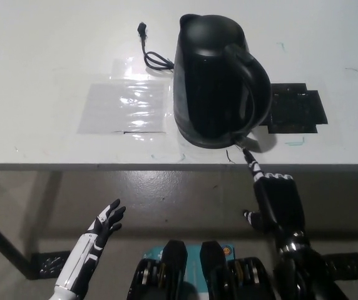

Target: A kettle is kept at the center of the table close to the robot and the robot uses its right index finger to press downwards on the transparent start boiling button

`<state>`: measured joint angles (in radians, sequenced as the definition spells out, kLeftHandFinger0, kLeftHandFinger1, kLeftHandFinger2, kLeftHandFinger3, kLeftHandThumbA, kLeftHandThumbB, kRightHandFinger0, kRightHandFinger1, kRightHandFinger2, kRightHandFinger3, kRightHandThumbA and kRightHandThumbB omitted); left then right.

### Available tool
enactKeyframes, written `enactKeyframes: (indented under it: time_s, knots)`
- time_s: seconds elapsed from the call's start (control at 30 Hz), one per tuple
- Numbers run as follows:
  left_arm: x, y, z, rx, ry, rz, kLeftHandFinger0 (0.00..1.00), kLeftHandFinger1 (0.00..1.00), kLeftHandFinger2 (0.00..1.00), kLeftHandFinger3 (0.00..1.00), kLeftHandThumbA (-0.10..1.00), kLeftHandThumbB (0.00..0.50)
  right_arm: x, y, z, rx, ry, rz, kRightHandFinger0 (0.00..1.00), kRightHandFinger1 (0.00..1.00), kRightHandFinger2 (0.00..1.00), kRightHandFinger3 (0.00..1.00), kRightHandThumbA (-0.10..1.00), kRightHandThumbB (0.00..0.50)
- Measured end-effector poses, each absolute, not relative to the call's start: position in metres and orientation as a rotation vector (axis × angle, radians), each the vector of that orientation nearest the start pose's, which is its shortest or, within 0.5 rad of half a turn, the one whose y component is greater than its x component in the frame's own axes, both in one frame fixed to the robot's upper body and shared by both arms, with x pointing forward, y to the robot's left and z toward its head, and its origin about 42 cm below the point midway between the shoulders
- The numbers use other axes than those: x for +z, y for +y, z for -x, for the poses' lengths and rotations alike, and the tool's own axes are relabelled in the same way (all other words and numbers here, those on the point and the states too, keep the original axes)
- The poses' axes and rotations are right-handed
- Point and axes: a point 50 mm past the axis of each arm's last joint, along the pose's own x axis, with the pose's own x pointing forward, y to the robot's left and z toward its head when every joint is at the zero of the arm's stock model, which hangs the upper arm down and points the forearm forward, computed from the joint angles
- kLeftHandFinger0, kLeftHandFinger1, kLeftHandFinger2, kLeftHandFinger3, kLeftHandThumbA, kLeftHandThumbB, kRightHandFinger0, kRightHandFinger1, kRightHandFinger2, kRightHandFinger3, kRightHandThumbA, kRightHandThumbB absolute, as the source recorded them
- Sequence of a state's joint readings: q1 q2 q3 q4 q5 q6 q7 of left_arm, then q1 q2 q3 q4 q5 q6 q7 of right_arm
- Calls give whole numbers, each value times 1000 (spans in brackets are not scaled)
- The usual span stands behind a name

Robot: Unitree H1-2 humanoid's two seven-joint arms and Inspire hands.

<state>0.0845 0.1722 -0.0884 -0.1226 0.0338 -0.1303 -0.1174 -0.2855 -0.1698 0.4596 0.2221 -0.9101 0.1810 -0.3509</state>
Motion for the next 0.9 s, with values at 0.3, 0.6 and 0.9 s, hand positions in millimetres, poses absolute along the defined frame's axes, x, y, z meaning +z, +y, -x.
enactKeyframes:
  time_s: [0.3,0.6,0.9]
  knots:
    - [113,236,-253,-212,-144,-201,1000,1000,1000,1000,1000,309,148,-166,-288,-20,-405,1053,1000,1000,1000,1000,1000,311]
    - [113,236,-253,-211,-143,-199,1000,1000,1000,1000,1000,289,165,-187,-227,26,-491,924,1000,1000,1000,1000,1000,300]
    - [108,237,-251,-210,-126,-198,1000,1000,1000,1000,1000,319,123,-201,-208,144,-396,812,1000,1000,1000,1000,1000,323]
